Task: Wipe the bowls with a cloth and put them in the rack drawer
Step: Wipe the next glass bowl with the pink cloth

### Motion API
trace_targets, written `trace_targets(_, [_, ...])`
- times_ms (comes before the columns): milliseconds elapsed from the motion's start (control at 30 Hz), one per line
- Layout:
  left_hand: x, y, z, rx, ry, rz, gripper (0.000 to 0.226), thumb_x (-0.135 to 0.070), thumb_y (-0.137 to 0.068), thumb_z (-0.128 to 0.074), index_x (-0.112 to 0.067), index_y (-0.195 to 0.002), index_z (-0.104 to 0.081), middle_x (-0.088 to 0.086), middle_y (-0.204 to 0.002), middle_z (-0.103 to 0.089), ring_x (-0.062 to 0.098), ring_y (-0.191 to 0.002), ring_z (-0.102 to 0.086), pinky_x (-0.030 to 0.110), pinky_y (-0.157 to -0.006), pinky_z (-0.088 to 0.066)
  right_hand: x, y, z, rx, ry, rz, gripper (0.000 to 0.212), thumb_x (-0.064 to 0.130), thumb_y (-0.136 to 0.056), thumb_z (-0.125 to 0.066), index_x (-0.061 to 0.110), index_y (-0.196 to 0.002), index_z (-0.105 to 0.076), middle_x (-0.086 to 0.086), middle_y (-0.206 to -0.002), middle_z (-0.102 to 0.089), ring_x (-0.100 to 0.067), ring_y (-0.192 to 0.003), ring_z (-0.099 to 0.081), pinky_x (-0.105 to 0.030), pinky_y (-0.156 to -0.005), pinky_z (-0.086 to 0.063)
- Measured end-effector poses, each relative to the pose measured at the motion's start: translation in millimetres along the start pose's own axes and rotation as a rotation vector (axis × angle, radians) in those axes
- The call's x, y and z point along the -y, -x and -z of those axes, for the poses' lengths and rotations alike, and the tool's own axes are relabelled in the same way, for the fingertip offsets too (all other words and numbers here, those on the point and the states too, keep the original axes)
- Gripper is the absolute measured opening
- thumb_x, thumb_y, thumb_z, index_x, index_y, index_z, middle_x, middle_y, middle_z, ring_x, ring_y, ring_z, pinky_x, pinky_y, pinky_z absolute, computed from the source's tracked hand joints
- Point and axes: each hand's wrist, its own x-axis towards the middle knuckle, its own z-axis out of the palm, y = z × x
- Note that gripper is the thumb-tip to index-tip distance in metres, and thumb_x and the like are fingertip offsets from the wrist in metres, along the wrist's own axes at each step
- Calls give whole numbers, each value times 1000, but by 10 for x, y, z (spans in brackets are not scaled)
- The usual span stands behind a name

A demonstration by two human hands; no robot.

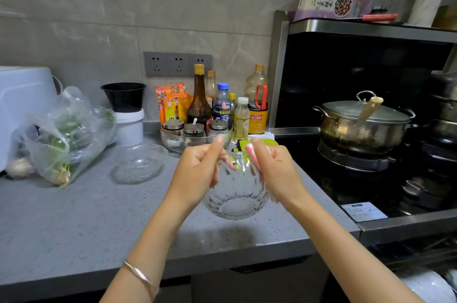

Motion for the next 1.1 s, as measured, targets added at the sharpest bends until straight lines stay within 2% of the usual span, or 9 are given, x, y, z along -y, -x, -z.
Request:
trace_targets(100, [-8, -1, -36, -27, -74, -56, 56, -46, -90, -46, -18, -42, -44, -5, -39, -32, 8, -41, -31, 16, -45, -30, -21, -5, -59, 60, 3, 72, 65, 20, -102, -41, 26, -39, -29, 13, -38, -24, -4, -39, -25, -48, -63, -42])
trace_targets(233, [87, 45, -58, -192, 28, 36, 57, -35, -95, -52, -18, -45, -31, -6, -42, -25, 9, -42, -23, 21, -44, -23, -139, 64, -132, 11, 10, 182, 52, 37, -101, -33, 31, -50, -43, 9, -51, -45, -8, -55, -47, -39, -58, -38])
trace_targets(367, [139, 64, -105, -362, 158, 171, 53, -38, -97, -51, -16, -52, -32, 1, -50, -25, 11, -46, -22, 25, -47, -21, -282, 186, -246, -111, 204, 273, 41, 40, -101, -25, 30, -119, -60, 18, -116, -60, 1, -114, -52, -27, -97, -43])
trace_targets(500, [219, 89, -217, -445, 286, 211, 53, -39, -98, -49, -1, -60, -49, 10, -57, -42, 17, -55, -40, 27, -54, -32, -305, 268, -437, -168, 563, 505, 44, 33, -102, -26, 19, -137, -50, 5, -137, -51, -11, -133, -39, -37, -113, -28])
trace_targets(600, [214, 97, -259, -421, 292, 220, 55, -40, -98, -47, 8, -75, -61, 14, -65, -57, 16, -60, -52, 29, -60, -41, -273, 220, -460, -175, 637, 561, 43, 32, -101, -29, 18, -132, -55, 3, -132, -56, -15, -128, -45, -41, -110, -31])
trace_targets(700, [150, 116, -231, -444, 268, 216, 52, -39, -99, -47, -11, -55, -39, -3, -46, -32, 7, -42, -28, 19, -44, -26, -212, 103, -357, -172, 411, 424, 44, 35, -100, -27, 19, -119, -63, 7, -115, -63, -9, -110, -55, -34, -94, -44])
trace_targets(800, [185, 136, -177, -429, 358, 257, 46, -48, -93, -53, -15, -62, -45, 5, -64, -42, 19, -59, -37, 28, -61, -36, -227, 22, -281, -164, 207, 242, 41, 33, -100, -30, 15, -97, -66, 4, -93, -66, -11, -91, -59, -40, -82, -48])
trace_targets(933, [229, 174, -108, -434, 502, 292, 39, -54, -86, -59, -17, -97, -57, 10, -95, -54, 25, -84, -50, 41, -75, -42, -229, 4, -200, -106, -129, 2, 49, 37, -100, -36, 15, -59, -51, 1, -58, -50, -22, -63, -46, -39, -66, -39])
trace_targets(1100, [252, 164, -39, -335, 362, 255, 41, -49, -93, -52, -9, -88, -59, 14, -86, -53, 26, -75, -54, 33, -75, -45, -193, 61, -103, -107, -215, -157, 49, 32, -100, -44, 17, -53, -42, -6, -56, -44, -18, -56, -42, -29, -59, -33])
